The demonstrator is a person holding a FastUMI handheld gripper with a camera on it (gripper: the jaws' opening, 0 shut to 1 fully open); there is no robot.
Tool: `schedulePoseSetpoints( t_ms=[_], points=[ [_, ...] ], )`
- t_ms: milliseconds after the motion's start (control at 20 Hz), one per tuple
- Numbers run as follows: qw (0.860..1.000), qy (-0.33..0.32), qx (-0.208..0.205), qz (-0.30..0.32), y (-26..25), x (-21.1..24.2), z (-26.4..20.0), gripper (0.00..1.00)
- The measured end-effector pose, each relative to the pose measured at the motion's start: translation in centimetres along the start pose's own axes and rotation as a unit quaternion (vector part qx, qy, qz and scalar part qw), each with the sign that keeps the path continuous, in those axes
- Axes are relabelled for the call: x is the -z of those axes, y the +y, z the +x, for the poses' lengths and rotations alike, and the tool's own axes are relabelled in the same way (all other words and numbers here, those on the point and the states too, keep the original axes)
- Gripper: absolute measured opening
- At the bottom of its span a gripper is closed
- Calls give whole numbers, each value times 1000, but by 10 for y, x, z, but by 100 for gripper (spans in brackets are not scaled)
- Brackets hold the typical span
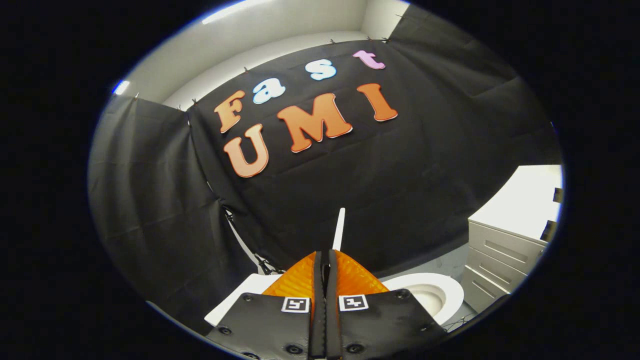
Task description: Open the toilet lid.
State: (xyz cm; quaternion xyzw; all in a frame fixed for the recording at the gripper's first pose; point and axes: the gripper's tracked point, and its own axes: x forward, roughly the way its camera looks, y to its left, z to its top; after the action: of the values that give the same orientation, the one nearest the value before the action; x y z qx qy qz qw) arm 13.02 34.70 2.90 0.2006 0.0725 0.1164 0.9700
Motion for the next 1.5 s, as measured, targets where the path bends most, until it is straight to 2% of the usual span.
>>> schedulePoseSetpoints(
  t_ms=[400, 700, 950, 1500],
  points=[
    [999, 9, -32, -35, 89, 7, 7, 8],
    [996, 11, -58, -73, 156, 25, 12, 8],
    [993, 21, -82, -81, 206, 46, 17, 8],
    [986, 41, -110, -123, 277, 94, 28, 8]
  ],
)
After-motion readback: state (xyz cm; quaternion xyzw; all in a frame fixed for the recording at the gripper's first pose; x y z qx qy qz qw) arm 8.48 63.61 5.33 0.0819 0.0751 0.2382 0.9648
